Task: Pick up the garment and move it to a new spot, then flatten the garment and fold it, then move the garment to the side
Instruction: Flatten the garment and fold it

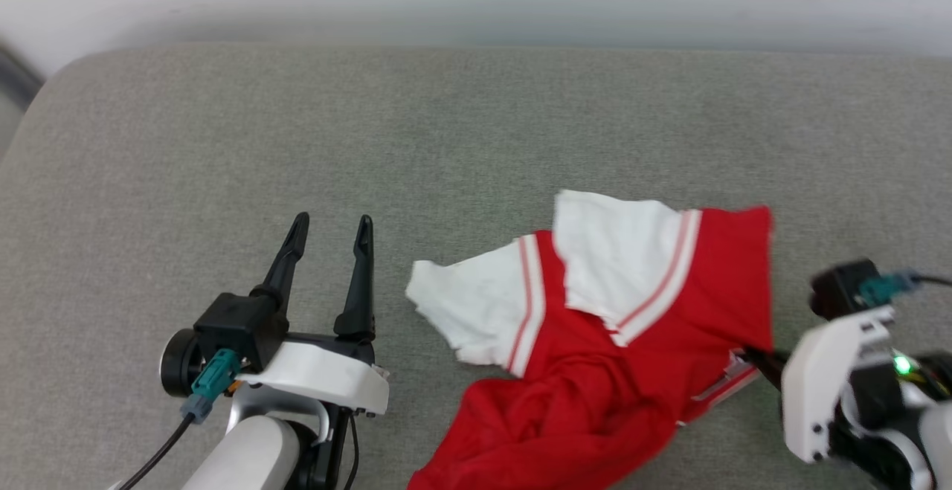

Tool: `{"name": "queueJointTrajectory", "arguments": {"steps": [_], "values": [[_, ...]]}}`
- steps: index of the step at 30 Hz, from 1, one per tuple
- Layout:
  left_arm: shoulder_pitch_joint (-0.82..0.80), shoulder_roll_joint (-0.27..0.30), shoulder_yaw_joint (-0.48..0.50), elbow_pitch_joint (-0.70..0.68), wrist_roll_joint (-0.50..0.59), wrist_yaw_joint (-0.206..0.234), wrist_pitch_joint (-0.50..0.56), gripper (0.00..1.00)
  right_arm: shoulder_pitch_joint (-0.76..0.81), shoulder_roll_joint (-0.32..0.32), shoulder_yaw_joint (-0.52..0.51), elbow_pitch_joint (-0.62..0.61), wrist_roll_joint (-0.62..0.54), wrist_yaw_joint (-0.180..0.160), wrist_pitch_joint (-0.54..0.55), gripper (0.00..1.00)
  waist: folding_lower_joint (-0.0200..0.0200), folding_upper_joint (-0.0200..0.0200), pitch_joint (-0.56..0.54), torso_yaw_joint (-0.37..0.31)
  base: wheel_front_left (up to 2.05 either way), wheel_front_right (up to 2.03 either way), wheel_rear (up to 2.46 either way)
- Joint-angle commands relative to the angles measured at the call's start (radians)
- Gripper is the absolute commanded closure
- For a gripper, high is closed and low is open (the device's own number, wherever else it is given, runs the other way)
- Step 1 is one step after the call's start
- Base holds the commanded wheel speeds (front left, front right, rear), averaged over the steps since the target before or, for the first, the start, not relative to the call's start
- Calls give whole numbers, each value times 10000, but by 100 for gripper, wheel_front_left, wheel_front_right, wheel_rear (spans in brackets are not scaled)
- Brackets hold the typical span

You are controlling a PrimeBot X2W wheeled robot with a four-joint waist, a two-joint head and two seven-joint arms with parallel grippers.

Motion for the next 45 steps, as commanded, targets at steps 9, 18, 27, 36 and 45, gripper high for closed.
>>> {"name": "queueJointTrajectory", "arguments": {"steps": [9,18,27,36,45], "values": [[504,299,111,-132,-141,198,173,0,1639,948,-1393,-153,-384,-5,-1112,0,0,-1,-427,-520,0,0,0],[821,377,38,-241,-216,332,358,0,1724,1389,-1522,-1460,-642,-5,-1638,0,0,-1,-889,-615,0,0,0],[359,194,-278,-233,-123,152,486,0,241,1271,-405,-1157,-280,-5,455,0,0,-1,-600,-56,0,0,0],[-242,-127,-566,78,-35,-129,357,0,-1364,1043,859,-19,-9,-5,1765,0,0,-1,100,538,0,0,0],[-313,-272,-555,414,-107,-191,202,0,-2039,785,1186,914,78,-5,1706,100,0,-1,271,616,0,0,0]]}}
